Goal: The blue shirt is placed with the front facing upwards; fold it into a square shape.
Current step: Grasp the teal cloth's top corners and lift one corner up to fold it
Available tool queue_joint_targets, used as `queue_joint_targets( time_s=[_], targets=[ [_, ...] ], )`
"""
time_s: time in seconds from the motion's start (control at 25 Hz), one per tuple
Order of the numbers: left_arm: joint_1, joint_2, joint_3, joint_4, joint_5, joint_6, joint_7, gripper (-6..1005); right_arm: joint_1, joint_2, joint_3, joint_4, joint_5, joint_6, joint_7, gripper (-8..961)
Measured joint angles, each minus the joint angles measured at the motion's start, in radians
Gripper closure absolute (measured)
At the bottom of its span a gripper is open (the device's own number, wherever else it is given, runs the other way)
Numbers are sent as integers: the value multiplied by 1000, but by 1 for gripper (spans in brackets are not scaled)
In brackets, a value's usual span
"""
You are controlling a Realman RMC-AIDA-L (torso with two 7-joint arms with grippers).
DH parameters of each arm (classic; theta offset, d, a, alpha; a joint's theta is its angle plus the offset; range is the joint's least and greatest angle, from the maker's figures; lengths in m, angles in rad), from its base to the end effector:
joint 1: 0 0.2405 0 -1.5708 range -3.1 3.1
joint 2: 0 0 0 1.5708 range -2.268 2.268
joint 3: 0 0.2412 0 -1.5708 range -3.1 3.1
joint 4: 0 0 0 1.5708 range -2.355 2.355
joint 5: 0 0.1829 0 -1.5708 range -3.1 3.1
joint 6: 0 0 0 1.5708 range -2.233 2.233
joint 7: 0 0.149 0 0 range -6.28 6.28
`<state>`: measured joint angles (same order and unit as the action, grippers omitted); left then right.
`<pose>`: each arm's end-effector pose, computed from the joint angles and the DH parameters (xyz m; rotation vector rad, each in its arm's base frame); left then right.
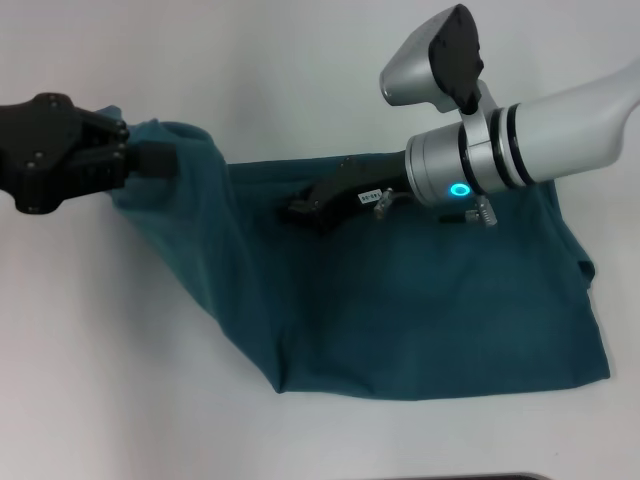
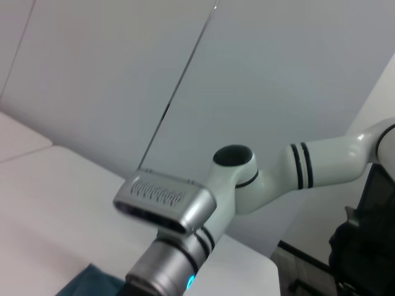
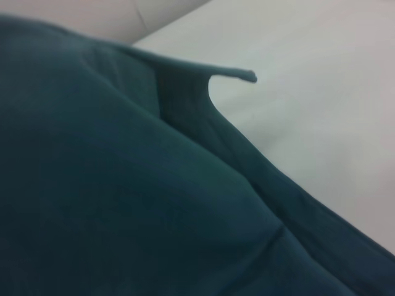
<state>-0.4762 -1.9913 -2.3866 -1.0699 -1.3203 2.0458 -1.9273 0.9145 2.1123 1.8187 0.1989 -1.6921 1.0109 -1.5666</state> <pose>-0.1848 0.2659 0.0839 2.8812 0.7240 0.7916 0.1740 0.3348 -0.1141 -2.8932 0.8310 0.2738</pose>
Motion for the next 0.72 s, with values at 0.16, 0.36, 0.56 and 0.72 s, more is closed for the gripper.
queue_joint_targets(
  time_s=[0.16,0.36,0.56,0.72],
  targets=[
    [-6,-1,6,-1,-30,1,3,974,16,3,-56,-4,45,-8,1,917],
    [-10,-1,14,-5,-58,2,4,974,31,3,-124,-1,105,-11,2,919],
    [-13,-3,26,-8,-77,2,5,973,47,7,-214,6,183,-11,7,921],
    [-16,-3,27,-9,-77,2,6,973,65,9,-319,11,262,-15,19,922]
  ],
)
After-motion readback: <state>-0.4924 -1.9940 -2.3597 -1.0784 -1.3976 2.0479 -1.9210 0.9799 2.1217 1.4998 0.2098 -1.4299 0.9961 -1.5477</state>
